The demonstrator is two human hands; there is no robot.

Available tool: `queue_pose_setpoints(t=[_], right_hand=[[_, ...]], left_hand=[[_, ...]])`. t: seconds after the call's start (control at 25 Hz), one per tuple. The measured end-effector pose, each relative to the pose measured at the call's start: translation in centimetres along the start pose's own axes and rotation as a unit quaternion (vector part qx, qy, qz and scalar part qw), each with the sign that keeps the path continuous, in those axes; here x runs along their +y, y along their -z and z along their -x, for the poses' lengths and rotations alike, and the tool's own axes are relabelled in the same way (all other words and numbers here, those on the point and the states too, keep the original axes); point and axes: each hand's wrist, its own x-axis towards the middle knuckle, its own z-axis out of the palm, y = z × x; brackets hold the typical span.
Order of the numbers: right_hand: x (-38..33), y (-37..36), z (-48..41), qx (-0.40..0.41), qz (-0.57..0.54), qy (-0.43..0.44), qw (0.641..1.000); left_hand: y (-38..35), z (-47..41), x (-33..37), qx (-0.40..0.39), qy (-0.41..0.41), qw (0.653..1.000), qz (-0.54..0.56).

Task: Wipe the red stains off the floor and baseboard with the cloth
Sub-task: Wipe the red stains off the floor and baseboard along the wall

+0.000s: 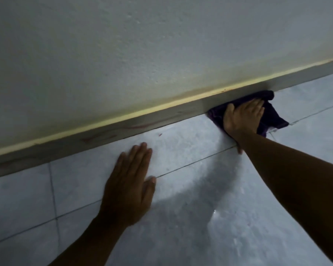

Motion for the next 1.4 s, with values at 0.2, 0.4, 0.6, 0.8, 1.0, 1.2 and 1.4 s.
queue_pose_setpoints(t=[0.2,0.4,0.6,0.8,1.0,1.2,1.4], right_hand=[[-0.2,0.4,1.3,0.008,-0.018,0.024,0.999],[-6.4,-0.7,12.3,0.025,-0.06,0.151,0.986],[-15.0,-3.6,23.2,-0.006,-0.059,0.432,0.9],[-5.3,-1.0,14.8,0.027,0.025,0.273,0.961],[-5.9,-0.2,13.8,0.005,-0.015,0.103,0.995],[-10.7,-2.6,23.4,-0.035,-0.007,0.383,0.923],[-9.3,-1.9,20.6,-0.03,-0.011,0.375,0.926]], left_hand=[[1.4,7.4,-6.1,0.008,0.04,0.997,-0.058],[1.2,6.4,-5.6,0.009,0.037,0.997,-0.064],[0.7,6.6,-6.1,0.021,0.038,0.998,-0.047],[0.6,6.8,-6.0,0.036,0.035,0.997,-0.052],[0.6,6.7,-5.9,0.033,0.037,0.997,-0.055],[0.6,6.6,-6.1,0.02,0.043,0.998,-0.037],[2.1,8.6,-6.9,0.024,0.075,0.997,-0.004]])
